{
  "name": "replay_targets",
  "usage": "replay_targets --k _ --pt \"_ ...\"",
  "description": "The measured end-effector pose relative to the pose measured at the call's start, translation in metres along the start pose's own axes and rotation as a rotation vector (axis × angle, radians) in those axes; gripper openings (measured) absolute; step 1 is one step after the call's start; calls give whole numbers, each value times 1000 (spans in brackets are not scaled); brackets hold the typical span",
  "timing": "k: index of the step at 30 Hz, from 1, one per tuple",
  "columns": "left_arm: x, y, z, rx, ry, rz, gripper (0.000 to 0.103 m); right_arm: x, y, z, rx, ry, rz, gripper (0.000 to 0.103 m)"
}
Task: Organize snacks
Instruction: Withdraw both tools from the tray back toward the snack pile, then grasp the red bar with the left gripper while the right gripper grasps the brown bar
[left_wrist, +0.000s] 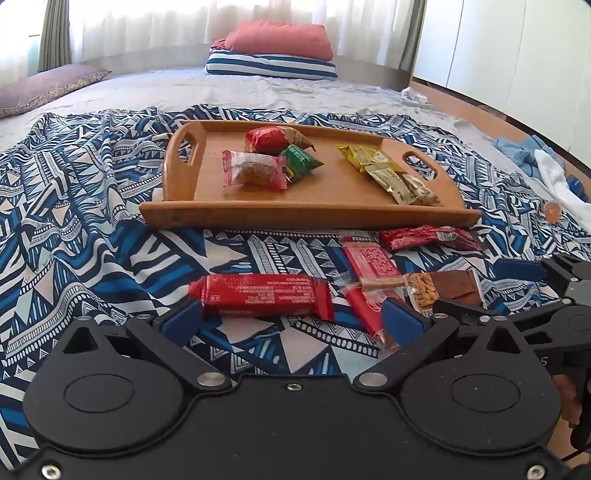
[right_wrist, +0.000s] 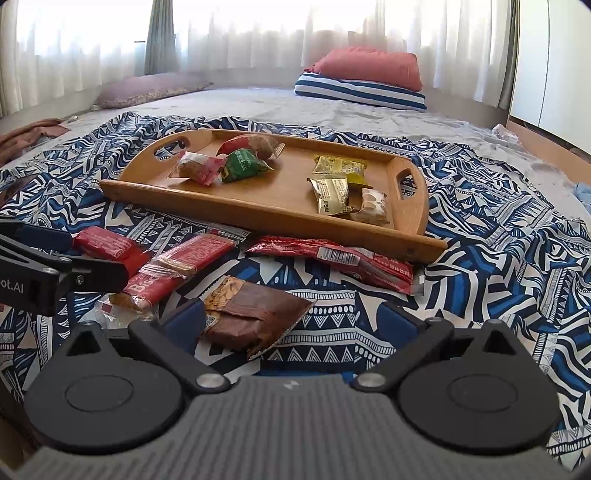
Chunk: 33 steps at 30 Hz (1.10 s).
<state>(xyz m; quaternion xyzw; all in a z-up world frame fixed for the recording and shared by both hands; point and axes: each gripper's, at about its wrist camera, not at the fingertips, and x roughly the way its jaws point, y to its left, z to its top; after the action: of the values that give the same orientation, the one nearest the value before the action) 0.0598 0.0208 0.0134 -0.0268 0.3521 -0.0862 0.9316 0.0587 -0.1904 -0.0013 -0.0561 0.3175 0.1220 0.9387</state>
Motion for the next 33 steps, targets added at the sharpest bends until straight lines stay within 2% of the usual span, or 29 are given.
replay_targets --k 5,13,17,19,22,26,33 --pt "3 5 7 7 -38 79 103 2 1 1 7 7 13 103" --pt "25 3 5 4 13 73 102 8 13 1 -27 14 31 103" --pt "27 -3 3 38 7 83 96 12 13 2 2 32 59 103" --pt "27 -4 2 43 7 71 87 13 13 2 9 33 65 103" --pt "27 -5 3 42 11 62 83 14 14 2 13 33 73 101" --pt "27 -5 4 37 10 57 78 13 16 2 10 24 77 95" --pt "22 -6 9 26 -5 56 64 7 20 -3 2 -11 55 74"
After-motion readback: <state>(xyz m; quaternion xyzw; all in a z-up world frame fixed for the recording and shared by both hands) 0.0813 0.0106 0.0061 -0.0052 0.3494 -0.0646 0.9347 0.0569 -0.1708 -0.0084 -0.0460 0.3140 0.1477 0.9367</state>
